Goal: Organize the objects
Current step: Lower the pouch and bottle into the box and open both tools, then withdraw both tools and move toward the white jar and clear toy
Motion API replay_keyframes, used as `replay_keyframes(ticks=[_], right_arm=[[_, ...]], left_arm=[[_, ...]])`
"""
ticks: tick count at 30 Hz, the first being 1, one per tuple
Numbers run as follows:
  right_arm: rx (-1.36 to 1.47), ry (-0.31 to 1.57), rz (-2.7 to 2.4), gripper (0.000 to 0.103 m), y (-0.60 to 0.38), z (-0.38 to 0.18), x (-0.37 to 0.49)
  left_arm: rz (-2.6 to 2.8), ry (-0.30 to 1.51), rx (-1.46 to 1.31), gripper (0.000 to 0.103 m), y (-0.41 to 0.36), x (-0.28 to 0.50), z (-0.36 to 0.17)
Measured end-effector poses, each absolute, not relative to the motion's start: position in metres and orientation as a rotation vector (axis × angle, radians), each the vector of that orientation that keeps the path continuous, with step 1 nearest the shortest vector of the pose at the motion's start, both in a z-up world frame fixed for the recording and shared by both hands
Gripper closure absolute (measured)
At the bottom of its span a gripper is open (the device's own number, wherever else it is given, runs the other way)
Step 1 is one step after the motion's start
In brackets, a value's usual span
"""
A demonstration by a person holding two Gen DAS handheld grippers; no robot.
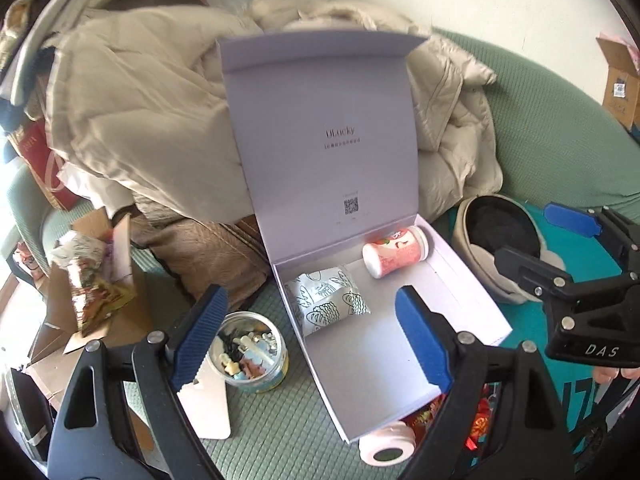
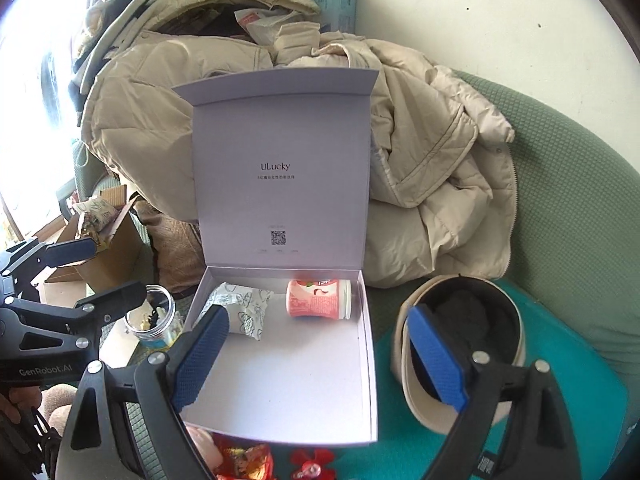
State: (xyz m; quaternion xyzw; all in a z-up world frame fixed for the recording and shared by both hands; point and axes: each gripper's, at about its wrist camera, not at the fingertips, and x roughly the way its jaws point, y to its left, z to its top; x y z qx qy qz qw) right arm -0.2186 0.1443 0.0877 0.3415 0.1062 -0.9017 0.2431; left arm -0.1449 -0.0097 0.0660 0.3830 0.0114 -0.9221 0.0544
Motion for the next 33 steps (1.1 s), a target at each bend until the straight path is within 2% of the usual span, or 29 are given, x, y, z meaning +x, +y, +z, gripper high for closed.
replay_keyframes(ticks=[14,33], right_arm=[[0.921,0.282,-2.545,0.011,0.166,0.114,-0.148],[1.057,0.248,-2.560,0.011,0.193,0.073,-0.110]], left_arm=[[-2.859,-0.035,1.092,0.016,0.010,-0.077,0.095],[-2.851,-0.086,1.244,0.015,0.037,-0.042,0.058]])
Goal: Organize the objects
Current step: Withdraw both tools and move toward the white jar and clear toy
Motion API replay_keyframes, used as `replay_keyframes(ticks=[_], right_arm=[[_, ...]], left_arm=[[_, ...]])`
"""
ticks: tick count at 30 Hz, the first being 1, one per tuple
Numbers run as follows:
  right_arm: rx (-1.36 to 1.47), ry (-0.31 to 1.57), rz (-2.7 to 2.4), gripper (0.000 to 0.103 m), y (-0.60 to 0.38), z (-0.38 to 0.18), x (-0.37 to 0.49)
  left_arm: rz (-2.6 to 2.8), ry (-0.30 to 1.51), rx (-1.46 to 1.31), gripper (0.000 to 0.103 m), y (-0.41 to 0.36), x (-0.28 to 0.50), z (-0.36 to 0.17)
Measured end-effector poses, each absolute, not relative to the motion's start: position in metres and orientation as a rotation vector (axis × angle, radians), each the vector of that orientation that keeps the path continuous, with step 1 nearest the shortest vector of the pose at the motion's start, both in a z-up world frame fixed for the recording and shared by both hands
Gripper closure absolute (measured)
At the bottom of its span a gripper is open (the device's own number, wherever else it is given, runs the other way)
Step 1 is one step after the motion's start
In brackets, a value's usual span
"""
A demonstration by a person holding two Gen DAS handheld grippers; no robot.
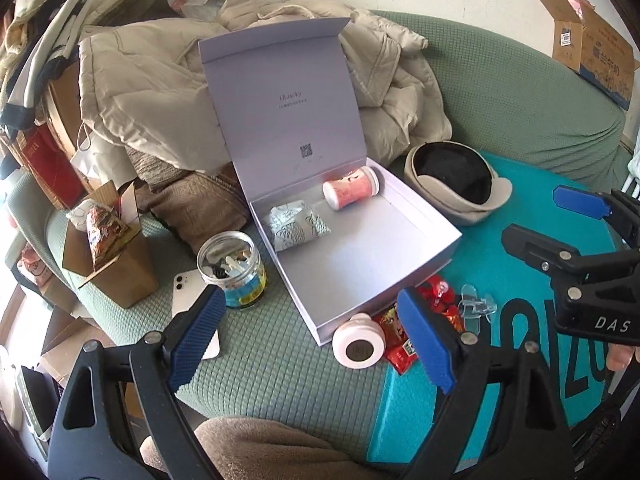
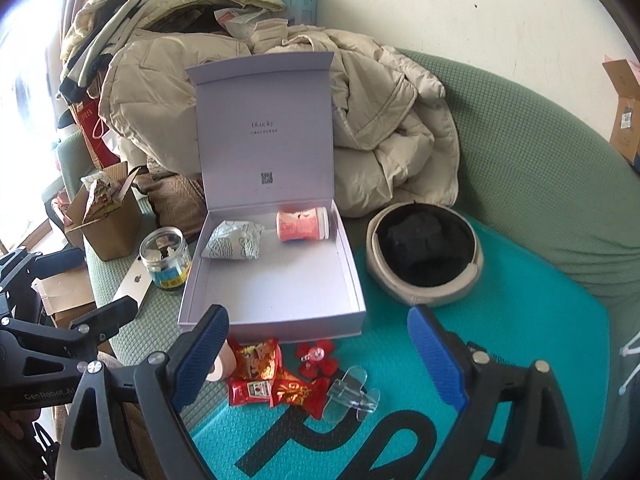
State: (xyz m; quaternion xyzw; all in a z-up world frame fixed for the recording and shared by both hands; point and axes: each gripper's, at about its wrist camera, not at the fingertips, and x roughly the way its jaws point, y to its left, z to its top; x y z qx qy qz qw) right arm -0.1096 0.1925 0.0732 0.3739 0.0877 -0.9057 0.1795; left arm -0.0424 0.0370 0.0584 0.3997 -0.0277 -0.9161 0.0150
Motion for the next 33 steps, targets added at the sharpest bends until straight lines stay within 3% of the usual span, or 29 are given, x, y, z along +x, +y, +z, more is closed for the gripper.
replay_keyframes(ticks=[33], right_arm=[[1.392,0.184,-2.445,0.011,0.207,-0.047,-0.072]], left_arm=[[-2.731,-0.011,1.659,0.015,0.041,-0.033,-0.052]])
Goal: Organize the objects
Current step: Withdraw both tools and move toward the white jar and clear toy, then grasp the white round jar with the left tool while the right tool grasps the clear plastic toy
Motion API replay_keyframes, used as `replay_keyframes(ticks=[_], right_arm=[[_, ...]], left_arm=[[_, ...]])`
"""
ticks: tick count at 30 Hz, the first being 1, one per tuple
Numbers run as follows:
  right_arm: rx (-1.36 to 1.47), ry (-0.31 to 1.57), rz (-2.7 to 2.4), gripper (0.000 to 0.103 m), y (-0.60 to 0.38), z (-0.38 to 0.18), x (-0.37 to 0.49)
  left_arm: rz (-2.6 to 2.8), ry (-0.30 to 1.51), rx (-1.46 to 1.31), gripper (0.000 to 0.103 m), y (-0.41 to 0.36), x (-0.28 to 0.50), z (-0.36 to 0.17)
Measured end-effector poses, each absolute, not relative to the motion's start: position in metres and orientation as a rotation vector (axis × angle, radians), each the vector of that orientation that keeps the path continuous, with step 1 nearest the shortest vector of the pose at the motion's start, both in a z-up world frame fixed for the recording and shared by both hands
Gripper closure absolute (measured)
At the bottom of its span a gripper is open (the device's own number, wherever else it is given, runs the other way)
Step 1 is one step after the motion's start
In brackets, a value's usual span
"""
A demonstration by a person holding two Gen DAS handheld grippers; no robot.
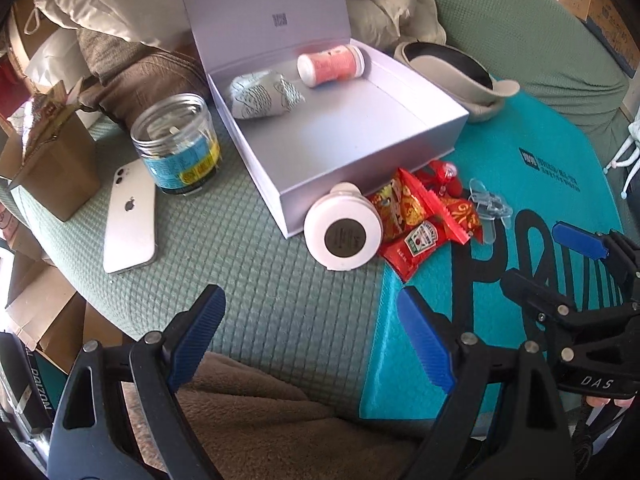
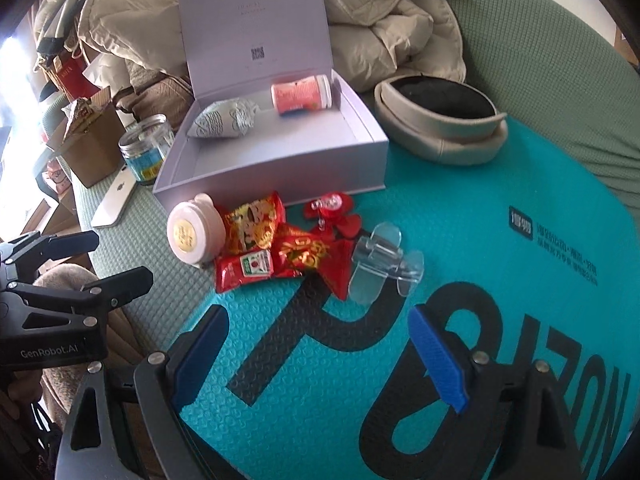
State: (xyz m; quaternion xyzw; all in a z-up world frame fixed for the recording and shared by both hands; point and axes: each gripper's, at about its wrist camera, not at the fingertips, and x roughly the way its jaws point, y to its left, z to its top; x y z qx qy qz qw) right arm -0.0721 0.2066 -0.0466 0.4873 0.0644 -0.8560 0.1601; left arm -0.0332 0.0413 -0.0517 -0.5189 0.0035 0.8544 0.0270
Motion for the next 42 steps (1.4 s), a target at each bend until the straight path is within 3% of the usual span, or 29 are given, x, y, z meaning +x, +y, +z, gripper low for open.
replay_keyframes(ticks=[12,30,33,35,37,42], right_arm=[[1.405,0.020,-2.533,0.011,0.241,-0.064,-0.109],[1.499,0.018,-2.524,0.011,0.240,-0.097,-0.156],[1.503,0.064,-2.535,0.019,0.237,-0.097,-0.156],[1.492,0.104,-2.537,0.034,0.234,-0.096,-0.154],[1.486,0.129,-2.526,0.041,0.232,-0.094,-0.153],[1.500,0.111,-2.504,0.041,0.237,-0.092,-0.146]], left_arm=[[2.602,-0.041,-1.661,0.016,0.053,-0.067,-0.077],[2.547,-0.091,-1.711,0.016,0.046,-0.105,-0.109],[2.554,-0.105,-1.662,0.016,0.046,-0.105,-0.110],[2.564,-0.120,-1.614,0.021,0.045,-0.103,-0.109],[2.582,-0.120,-1.584,0.025,0.046,-0.099,-0.107],[2.576,-0.101,-1.577,0.042,0.048,-0.092,-0.103]])
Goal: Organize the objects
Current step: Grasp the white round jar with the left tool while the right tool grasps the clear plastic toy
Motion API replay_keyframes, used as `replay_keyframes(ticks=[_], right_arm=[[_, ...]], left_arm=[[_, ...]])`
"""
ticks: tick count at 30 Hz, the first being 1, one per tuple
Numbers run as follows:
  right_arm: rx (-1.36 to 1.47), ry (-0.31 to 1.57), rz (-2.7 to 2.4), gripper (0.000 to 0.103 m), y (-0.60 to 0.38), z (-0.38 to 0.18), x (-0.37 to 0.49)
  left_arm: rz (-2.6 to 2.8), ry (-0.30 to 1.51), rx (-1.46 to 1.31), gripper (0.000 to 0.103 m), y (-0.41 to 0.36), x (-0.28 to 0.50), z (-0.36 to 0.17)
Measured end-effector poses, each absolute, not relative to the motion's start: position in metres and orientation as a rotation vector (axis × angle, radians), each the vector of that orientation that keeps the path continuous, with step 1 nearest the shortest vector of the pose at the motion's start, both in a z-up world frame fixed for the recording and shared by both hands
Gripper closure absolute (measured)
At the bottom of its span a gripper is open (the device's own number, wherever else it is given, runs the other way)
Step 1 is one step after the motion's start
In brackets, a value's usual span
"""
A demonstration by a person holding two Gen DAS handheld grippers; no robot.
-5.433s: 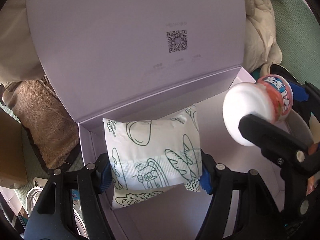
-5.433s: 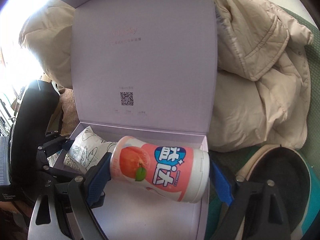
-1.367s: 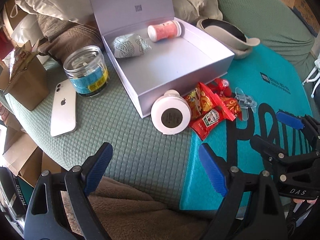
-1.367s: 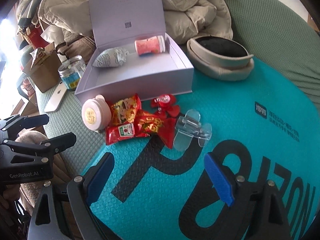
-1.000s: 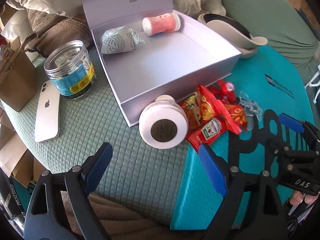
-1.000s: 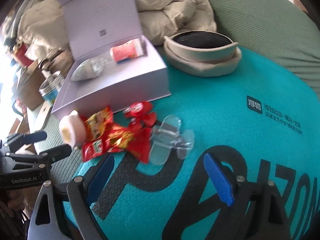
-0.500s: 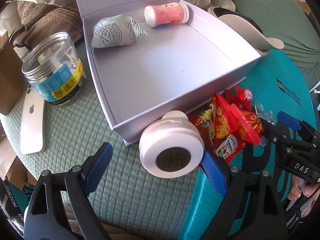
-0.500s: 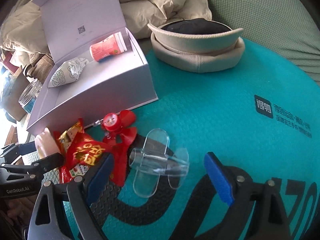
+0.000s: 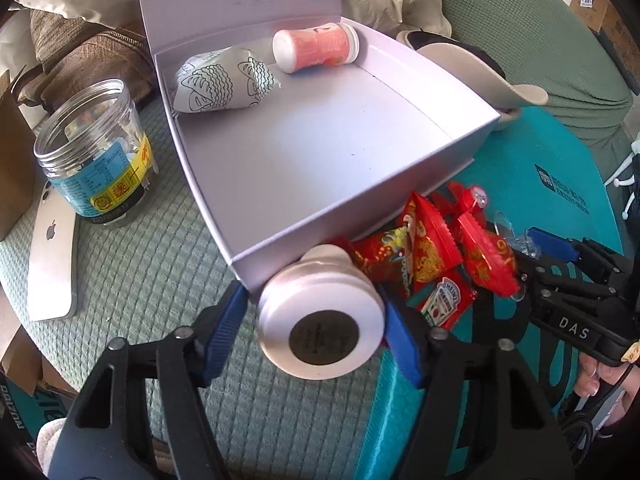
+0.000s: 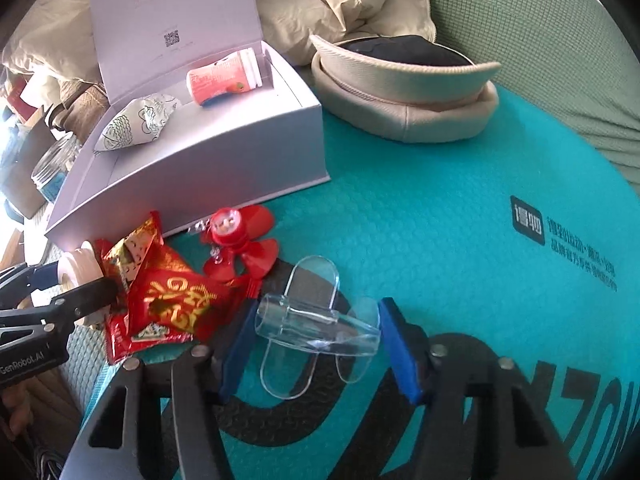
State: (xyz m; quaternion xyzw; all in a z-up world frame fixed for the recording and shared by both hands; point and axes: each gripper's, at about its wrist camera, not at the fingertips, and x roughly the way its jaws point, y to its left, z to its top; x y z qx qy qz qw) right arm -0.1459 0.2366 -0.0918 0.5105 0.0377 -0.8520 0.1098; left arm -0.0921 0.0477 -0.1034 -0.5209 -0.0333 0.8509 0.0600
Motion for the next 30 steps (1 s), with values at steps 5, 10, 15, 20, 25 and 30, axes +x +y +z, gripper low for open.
replay_keyframes(ticks=[5,10,15,20,25,30], right_arm=[[1.519,0.080,-2.479,0.041,0.239,-0.087,-0.129],[1.537,0.086,-2.476,0.041,0.242,-0.085,-0.114],[1.539,0.114,-2.469,0.041,0.246,-0.079,-0.093],[1.550,0.111,-2.441,0.041,0.245,-0.082,-0.078],[1.561,0.179,-2.455,0.041,0.241,-0.089,-0.075],[1.552,0.191,-2.457,0.033,0.241,-0.090,-0.071]], left_arm=[[2.534,-0.138,-1.603,0.046,0.046,-0.081,-0.102],[2.496,-0.118,-1.596,0.046,0.054,-0.062,-0.102],[2.423,-0.094,-1.571,0.046,0.062,-0.047,-0.099],[2.376,-0.086,-1.556,0.046,0.069,-0.037,-0.097],[2.374,-0.068,-1.596,0.045,0.069,-0.035,-0.104],[2.386,-0.053,-1.584,0.044,0.070,-0.031,-0.106]])
